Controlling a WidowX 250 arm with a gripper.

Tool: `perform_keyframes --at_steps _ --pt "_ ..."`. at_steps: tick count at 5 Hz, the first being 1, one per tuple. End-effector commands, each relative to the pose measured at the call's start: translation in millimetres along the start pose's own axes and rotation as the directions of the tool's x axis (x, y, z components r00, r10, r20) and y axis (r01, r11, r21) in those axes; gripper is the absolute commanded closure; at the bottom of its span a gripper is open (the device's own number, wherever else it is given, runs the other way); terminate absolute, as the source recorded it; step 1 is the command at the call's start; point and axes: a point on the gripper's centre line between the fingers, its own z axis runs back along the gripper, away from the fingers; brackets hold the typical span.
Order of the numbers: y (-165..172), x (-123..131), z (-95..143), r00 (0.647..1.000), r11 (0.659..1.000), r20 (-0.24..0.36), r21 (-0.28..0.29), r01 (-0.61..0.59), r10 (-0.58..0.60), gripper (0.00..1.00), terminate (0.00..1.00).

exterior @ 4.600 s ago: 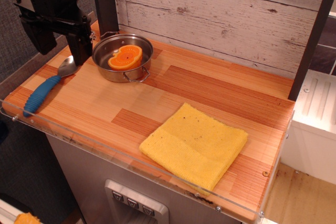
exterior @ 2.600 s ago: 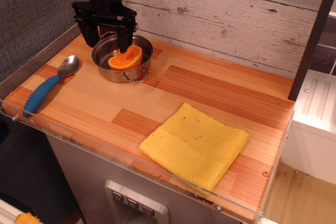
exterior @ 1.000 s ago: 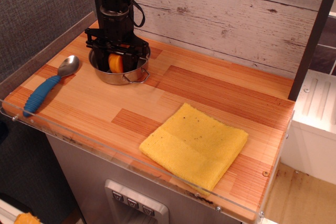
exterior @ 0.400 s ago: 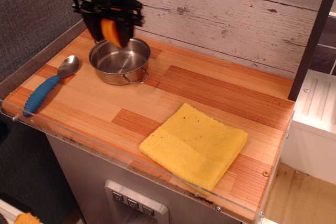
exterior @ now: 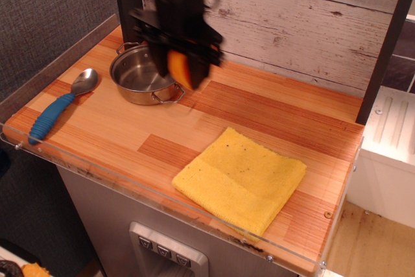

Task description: Put the orange object above the yellow towel

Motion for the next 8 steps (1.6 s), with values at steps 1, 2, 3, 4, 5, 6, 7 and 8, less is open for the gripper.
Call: perform_keyframes --at_steps 1,2,3,4,5,6,7,8 --pt "-42.0 43.0 -18.3 0.998 0.998 0.024 -0.02 0.057 -0.056 1.0 0.0" --pt "-55.2 42.8 -39.0 0.997 0.997 -0.018 -0.014 0.07 -0.07 1.0 0.0" --pt "-56.8 39.0 -54.8 0.996 0.998 -0.055 0.001 0.068 -0.068 1.0 0.0" --pt "-54.0 38.8 -58.2 0.996 0.999 -0.072 0.006 0.05 -0.05 0.0 0.0" --pt "-49.5 41.1 -48.7 0.998 1.0 -0.055 -0.014 0.022 -0.023 0.0 0.0" --pt "-38.9 39.6 -24.2 1.0 0.999 -0.015 -0.038 -0.005 0.005 0.0 0.0" --pt "-13.9 28.3 22.7 0.996 0.996 0.067 -0.068 -0.056 0.061 0.0 0.0" --pt "14.4 13.6 66.3 0.991 0.995 0.105 -0.051 -0.082 0.087 0.0 0.0"
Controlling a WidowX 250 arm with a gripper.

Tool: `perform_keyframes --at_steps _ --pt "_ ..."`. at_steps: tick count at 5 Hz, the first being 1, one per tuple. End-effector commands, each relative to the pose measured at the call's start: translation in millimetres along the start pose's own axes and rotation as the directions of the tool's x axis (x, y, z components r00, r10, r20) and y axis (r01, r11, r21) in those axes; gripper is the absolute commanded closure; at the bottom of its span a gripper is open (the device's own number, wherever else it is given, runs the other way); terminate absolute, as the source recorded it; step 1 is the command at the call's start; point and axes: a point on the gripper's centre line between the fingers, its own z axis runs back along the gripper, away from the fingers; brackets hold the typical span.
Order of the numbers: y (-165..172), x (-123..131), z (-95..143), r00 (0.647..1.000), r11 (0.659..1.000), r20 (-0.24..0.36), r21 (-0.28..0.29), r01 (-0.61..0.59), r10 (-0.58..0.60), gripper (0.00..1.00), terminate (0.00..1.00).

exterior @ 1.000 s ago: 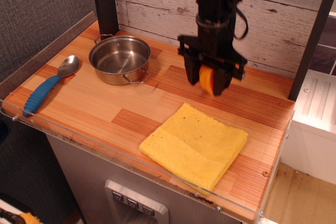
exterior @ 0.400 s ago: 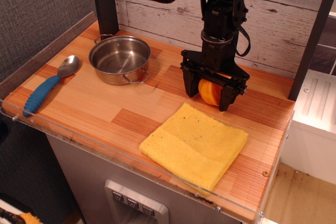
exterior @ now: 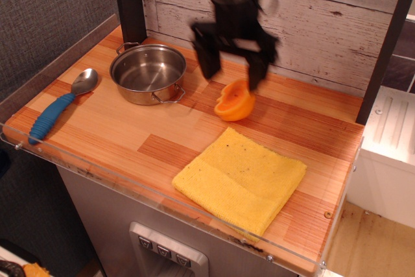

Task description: Put the orange object above the yellow towel

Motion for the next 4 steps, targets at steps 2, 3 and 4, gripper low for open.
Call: perform_keyframes --at_steps 2,3,4 --pt "71.0 -37.6 69.2 0.999 0.994 0.02 0.098 -0.043 0.041 0.0 0.0" --pt "71.0 -37.6 69.2 0.999 0.994 0.02 0.098 -0.043 0.041 0.0 0.0" --pt "71.0 -37.6 69.2 0.999 0.994 0.02 0.098 -0.043 0.041 0.0 1.0"
